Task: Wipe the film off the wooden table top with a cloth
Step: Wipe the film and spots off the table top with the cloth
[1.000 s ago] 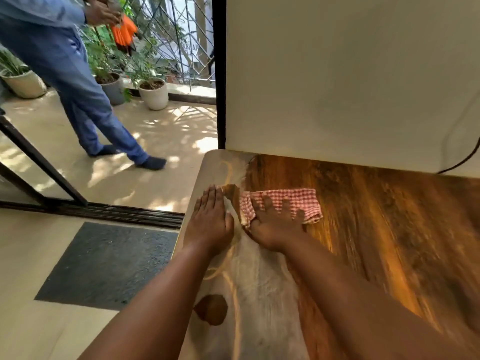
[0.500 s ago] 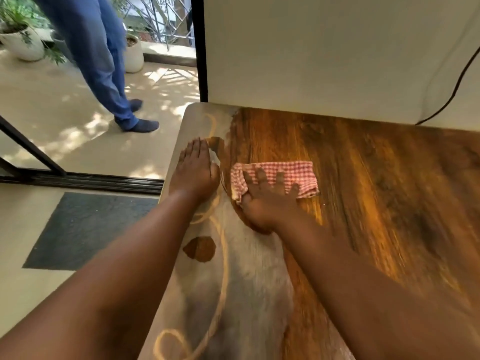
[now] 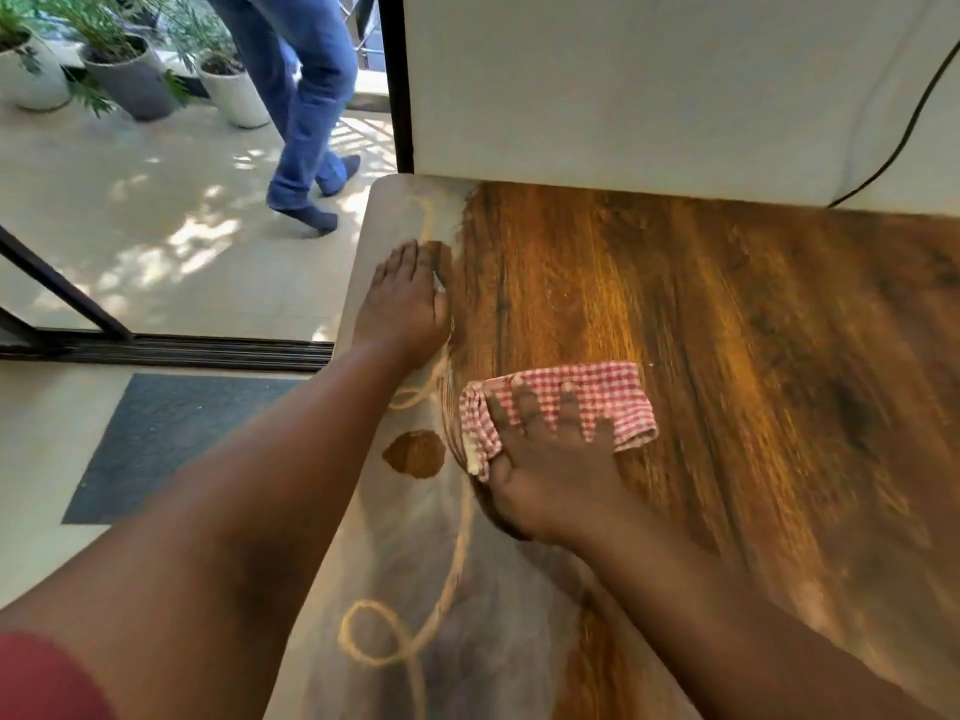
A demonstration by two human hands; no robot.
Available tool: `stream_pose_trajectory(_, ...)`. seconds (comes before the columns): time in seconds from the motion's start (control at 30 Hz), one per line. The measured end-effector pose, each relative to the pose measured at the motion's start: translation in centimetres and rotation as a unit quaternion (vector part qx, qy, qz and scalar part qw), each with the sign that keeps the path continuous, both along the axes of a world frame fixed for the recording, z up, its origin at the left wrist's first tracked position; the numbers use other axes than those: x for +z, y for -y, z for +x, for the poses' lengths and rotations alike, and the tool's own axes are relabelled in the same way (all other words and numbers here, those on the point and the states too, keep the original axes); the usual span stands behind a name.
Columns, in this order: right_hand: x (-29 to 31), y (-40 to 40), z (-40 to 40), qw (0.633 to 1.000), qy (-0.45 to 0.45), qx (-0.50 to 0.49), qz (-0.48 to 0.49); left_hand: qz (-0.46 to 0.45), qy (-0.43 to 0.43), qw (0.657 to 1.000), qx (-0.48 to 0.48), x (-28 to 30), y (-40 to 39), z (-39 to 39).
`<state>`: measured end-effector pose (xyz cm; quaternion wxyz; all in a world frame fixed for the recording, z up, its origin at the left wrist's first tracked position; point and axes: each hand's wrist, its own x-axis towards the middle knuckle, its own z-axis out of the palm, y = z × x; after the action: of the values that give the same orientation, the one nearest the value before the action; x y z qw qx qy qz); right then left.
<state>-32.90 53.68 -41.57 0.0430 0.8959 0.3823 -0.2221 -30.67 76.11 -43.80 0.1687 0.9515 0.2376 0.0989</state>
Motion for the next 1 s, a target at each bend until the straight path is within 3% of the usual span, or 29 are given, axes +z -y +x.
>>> stream_pose_trajectory(0.27,0.3,6.2,-6.9,0.994,0.034,0.066,0.084,0.043,-0.078,0.993,-0.083,1.1,0.8,-3.4)
stream_pose_trajectory(0.4,0.2,8.9,-5.4,0.998,0.032,-0.014,0.052,-0.001,-0.081,0.994,-0.078,0.5,3.1,-8.4)
stream_pose_trajectory(0.53,0.0,4.1,-4.3,0.995,0.015,-0.095,0.023,-0.02,-0.088,0.993,-0.078,0.4,4.2,-13.1)
stream_pose_trajectory(0.67,0.1,2.3,-8.1,0.998,0.031,-0.04,0.048,-0.007,-0.095,0.993,-0.063,0.0,5.3,-15.5)
stream_pose_trajectory(0.83,1.7,8.2,-13.8,0.998,0.021,0.052,0.026,-0.006,-0.096,0.993,-0.06,-0.2,6.1,-16.4)
stream_pose_trajectory(1.0,1.0,11.8,-12.0,1.0,0.009,-0.006,0.023,0.009,-0.119,0.992,-0.042,-0.9,7.0,-18.7)
